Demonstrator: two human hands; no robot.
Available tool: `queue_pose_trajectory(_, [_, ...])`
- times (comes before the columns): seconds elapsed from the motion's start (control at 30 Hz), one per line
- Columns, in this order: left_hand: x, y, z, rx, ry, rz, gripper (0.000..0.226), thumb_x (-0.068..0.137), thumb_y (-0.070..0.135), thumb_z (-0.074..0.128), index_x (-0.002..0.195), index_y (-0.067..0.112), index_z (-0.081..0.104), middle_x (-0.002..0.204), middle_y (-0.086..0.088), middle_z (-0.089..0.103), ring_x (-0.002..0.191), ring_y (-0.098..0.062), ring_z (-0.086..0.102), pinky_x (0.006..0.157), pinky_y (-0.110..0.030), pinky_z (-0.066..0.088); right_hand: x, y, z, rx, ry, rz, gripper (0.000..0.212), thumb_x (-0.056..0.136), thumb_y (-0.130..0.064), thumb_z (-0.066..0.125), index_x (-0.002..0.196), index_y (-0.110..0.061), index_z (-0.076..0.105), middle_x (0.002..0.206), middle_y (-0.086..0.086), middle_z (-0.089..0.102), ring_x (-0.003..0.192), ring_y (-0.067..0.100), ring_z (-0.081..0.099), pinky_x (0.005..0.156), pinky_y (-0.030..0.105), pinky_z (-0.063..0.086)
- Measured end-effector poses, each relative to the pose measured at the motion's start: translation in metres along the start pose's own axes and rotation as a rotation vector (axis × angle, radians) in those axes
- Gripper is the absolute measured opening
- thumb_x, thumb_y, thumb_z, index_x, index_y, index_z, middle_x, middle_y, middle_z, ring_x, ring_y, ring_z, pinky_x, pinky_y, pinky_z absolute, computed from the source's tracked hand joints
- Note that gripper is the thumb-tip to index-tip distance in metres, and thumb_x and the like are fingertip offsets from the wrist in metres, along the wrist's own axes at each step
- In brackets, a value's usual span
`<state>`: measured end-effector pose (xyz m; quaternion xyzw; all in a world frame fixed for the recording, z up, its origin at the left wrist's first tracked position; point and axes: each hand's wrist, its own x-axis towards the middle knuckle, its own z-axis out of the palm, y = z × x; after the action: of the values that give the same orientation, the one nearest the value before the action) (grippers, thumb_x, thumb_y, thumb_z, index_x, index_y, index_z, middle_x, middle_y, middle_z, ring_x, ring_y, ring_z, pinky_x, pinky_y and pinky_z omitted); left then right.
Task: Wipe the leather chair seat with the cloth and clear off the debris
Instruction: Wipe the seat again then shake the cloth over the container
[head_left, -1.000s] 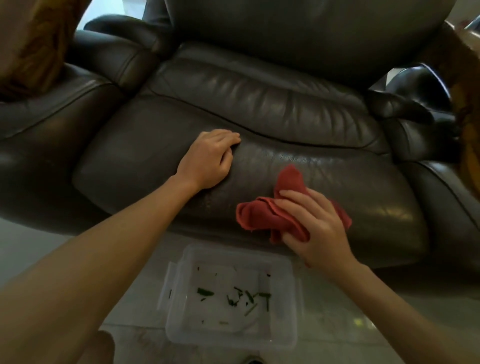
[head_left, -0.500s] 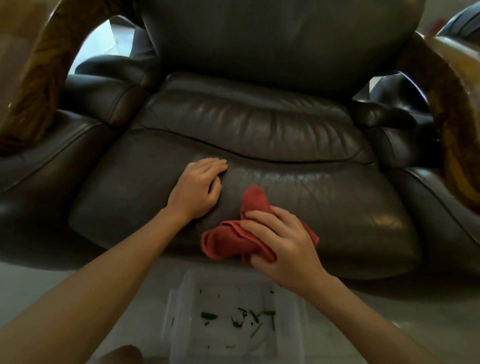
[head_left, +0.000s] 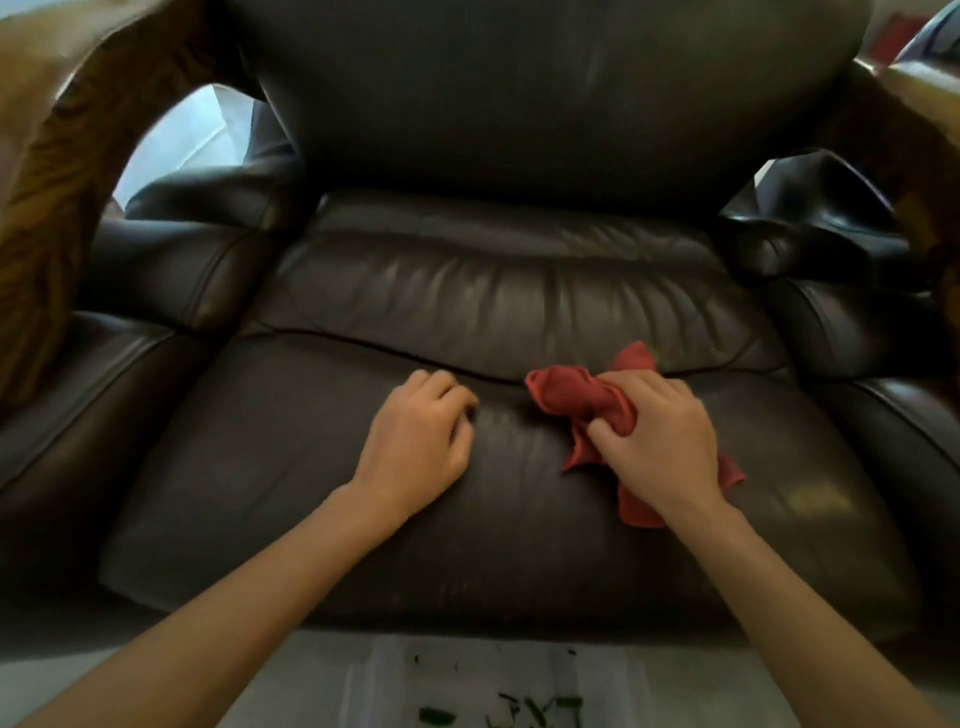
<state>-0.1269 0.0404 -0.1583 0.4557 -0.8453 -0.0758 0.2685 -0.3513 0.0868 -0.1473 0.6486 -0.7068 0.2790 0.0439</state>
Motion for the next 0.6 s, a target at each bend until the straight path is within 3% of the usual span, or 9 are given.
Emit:
queue_pose_trajectory(0.23, [0.053, 0.020, 0.038, 0.010, -0.121, -0.030, 0.031, 0.086, 0.017, 0.047, 0.112, 0.015, 0.063, 0.104, -0.008, 0.058, 0.100, -0.025, 0.049, 0.087, -0.037, 0.041, 0.038, 0.029, 0.016, -0.075, 0.056, 0.268, 0.036, 0.071, -0.034, 0.066, 0.104, -0.021, 0.065, 0.104, 0.007, 0.067, 0.092, 0.036, 0.057, 0.079, 0.040, 0.045])
queue_pose_trajectory(0.6, [0.061, 0.019, 0.042, 0.006, -0.222, -0.045, 0.035, 0.087, 0.020, 0.043, 0.116, 0.023, 0.061, 0.105, -0.005, 0.056, 0.101, -0.023, 0.046, 0.087, -0.037, 0.037, 0.044, 0.028, 0.017, -0.107, 0.041, 0.273, 0.034, 0.074, -0.036, 0.061, 0.102, -0.017, 0.064, 0.105, 0.008, 0.065, 0.093, 0.035, 0.056, 0.080, 0.042, 0.045])
